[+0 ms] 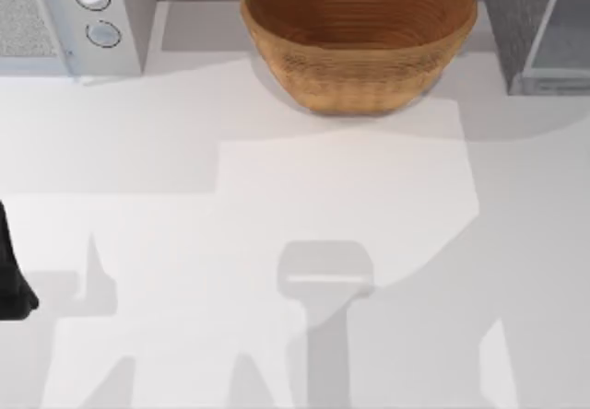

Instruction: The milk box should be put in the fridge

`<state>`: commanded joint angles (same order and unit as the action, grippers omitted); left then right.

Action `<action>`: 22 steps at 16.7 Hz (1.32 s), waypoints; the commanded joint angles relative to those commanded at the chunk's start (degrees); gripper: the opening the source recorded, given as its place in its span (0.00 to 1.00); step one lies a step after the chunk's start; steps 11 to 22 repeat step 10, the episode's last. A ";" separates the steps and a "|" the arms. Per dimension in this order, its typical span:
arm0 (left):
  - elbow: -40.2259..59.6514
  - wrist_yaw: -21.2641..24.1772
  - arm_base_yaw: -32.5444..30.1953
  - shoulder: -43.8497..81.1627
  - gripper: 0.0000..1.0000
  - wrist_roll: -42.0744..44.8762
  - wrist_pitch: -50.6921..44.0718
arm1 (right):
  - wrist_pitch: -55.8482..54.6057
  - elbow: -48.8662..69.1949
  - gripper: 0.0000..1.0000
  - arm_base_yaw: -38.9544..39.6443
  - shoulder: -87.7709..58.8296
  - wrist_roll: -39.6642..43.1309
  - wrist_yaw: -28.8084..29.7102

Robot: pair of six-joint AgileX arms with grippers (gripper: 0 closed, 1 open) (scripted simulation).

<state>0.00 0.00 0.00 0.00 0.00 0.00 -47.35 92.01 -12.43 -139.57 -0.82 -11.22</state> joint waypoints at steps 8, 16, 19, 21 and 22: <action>0.00 0.00 0.00 0.00 1.00 0.00 0.00 | 0.00 0.00 1.00 0.00 0.00 0.00 0.00; 0.00 0.00 0.00 0.00 1.00 0.00 0.00 | 0.00 0.00 1.00 0.00 0.00 0.00 0.00; 0.00 0.00 0.00 0.00 1.00 0.00 0.00 | 0.00 0.00 1.00 0.00 0.00 0.00 0.00; 0.00 0.00 0.00 0.00 1.00 0.00 0.00 | 0.00 0.00 1.00 0.00 0.00 0.00 0.00; 0.00 0.00 0.00 0.00 1.00 0.00 0.00 | 0.00 0.00 1.00 0.00 0.00 0.00 0.00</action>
